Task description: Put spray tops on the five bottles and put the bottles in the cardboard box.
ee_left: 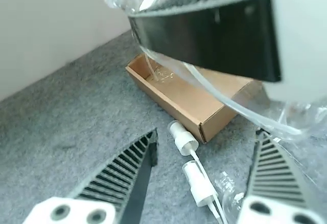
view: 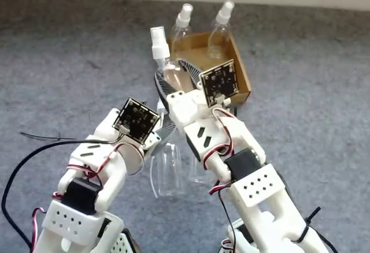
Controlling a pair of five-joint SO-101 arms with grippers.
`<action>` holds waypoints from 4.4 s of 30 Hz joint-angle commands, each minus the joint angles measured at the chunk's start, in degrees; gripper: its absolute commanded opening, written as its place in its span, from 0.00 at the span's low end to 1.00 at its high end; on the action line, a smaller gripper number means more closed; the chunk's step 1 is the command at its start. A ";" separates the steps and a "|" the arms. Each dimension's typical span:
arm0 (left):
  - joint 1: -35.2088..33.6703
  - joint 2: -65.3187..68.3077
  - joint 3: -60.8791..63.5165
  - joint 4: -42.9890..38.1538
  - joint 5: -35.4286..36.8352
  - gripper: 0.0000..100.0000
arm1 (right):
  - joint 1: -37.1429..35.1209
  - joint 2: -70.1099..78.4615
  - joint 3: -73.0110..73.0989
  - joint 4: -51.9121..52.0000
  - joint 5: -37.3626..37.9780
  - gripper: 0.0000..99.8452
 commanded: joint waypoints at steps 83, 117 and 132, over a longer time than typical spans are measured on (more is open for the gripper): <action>-65.80 66.24 -54.11 12.66 -10.46 0.26 | -26.95 12.44 2.42 26.24 15.30 0.13; -74.15 87.25 -47.87 -9.32 -18.37 0.26 | -25.19 62.64 -56.75 62.29 46.68 0.32; -74.33 87.25 -47.43 -9.23 -18.37 0.26 | -25.45 72.48 -54.20 48.57 39.12 0.29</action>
